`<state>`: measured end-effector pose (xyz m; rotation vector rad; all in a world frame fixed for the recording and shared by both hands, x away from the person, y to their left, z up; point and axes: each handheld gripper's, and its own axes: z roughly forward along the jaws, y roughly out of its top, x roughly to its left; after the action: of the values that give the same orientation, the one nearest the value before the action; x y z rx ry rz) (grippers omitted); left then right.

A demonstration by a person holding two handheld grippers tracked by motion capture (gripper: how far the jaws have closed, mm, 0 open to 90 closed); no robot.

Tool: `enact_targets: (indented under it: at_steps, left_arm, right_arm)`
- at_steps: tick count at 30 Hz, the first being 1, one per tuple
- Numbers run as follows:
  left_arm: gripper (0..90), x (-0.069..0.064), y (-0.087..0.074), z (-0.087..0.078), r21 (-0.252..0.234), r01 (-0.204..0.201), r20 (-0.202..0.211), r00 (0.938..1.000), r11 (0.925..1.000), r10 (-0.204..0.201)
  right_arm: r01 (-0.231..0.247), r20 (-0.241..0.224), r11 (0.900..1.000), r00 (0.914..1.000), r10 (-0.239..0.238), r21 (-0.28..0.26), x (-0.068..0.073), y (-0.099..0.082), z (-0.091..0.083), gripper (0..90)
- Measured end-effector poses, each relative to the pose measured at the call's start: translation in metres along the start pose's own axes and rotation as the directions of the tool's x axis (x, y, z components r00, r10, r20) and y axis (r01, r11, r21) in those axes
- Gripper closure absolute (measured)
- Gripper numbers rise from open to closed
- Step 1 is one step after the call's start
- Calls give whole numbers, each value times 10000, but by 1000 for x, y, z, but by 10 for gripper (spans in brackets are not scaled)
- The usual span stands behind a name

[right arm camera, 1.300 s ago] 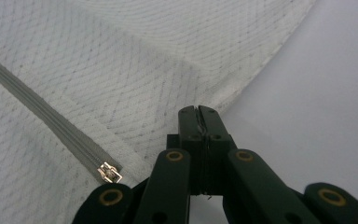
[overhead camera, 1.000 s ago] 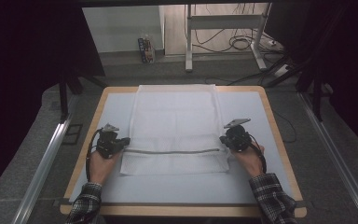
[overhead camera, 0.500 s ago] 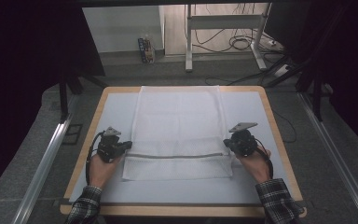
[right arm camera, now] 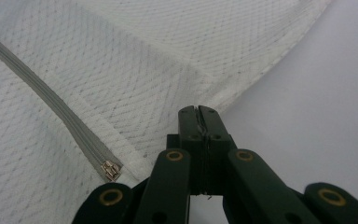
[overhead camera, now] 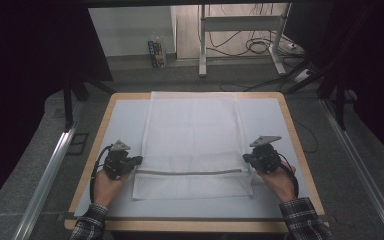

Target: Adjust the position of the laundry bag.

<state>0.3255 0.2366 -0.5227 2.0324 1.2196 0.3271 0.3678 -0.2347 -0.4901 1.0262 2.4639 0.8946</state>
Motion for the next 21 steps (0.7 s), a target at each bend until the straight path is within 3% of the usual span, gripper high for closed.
enact_targets:
  at_steps: [21]
  left_arm:
    - [890, -27, -11, -9, 345, -696, 228, 9974, 9970, 688]
  right_arm:
    - [70, -146, 10000, 9999, -70, -28, 13, -27, -30, 886]
